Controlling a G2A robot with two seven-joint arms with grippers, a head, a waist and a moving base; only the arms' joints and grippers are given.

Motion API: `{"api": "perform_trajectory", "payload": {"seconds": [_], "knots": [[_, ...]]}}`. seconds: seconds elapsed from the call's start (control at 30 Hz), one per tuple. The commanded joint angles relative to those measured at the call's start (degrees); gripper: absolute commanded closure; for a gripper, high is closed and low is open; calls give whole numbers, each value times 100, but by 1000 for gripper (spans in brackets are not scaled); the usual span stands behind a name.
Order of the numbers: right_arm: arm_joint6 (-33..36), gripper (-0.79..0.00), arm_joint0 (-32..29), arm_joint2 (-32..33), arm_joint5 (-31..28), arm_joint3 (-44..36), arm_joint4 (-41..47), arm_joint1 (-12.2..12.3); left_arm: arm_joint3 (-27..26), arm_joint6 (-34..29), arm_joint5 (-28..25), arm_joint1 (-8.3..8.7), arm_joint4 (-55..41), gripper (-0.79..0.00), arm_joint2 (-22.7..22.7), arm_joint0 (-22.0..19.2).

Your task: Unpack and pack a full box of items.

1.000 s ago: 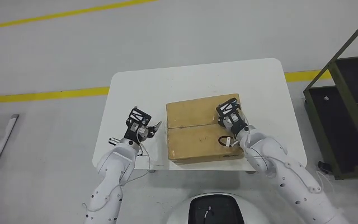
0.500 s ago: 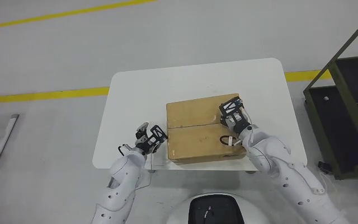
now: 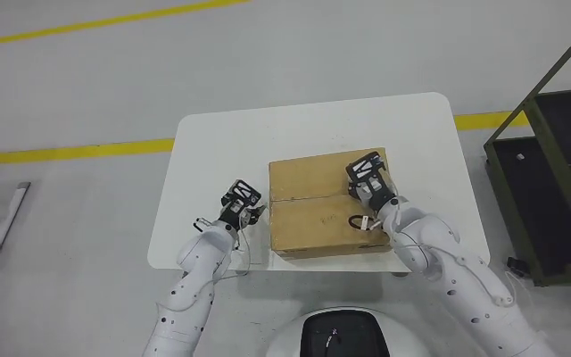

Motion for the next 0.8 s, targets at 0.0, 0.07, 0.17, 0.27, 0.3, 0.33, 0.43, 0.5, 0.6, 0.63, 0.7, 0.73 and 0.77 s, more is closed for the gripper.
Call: {"api": "perform_trajectory", "payload": {"seconds": [0.0, 0.07, 0.17, 0.27, 0.3, 0.33, 0.43, 0.5, 0.6, 0.63, 0.7, 0.73, 0.77], "knots": [[0, 0, 13, -1, -4, 18, 0, -9, -40, 21, -31, 2, -100, -785, -45, 19], [0, 0, 20, 0, -11, 29, -5, -17, -106, 39, -42, 2, -190, -785, -82, 38], [3, 0, 26, 8, -15, 30, 3, -29, -248, 93, -109, 3, -403, -785, -153, 80], [22, 0, 34, 21, -25, 40, 4, -39, -412, 158, -222, 9, -642, -785, -243, 136], [25, 0, 40, 26, -31, 48, 3, -43, -460, 186, -271, 11, -736, -785, -270, 155], [25, 0, 45, 29, -36, 56, 3, -46, -504, 195, -290, 13, -791, -785, -298, 167], [24, 0, 50, 38, -49, 71, -3, -56, -614, 264, -399, 16, -1001, -785, -354, 209], [34, 0, 54, 44, -55, 81, 0, -63, -663, 305, -447, 16, -1182, -785, -402, 233], [33, 0, 51, 51, -48, 84, -7, -73, -698, 335, -514, 12, -1477, -785, -462, 247], [36, 0, 50, 50, -59, 84, -12, -76, -701, 311, -518, 12, -1526, -785, -477, 234], [40, 0, 46, 55, -66, 79, -19, -82, -719, 296, -529, 9, -1626, -785, -489, 204], [39, 0, 41, 59, -68, 74, -11, -85, -742, 287, -531, 7, -1672, -785, -495, 184], [40, 0, 37, 62, -70, 68, -13, -88, -758, 281, -537, 4, -1751, -785, -504, 171]]}}
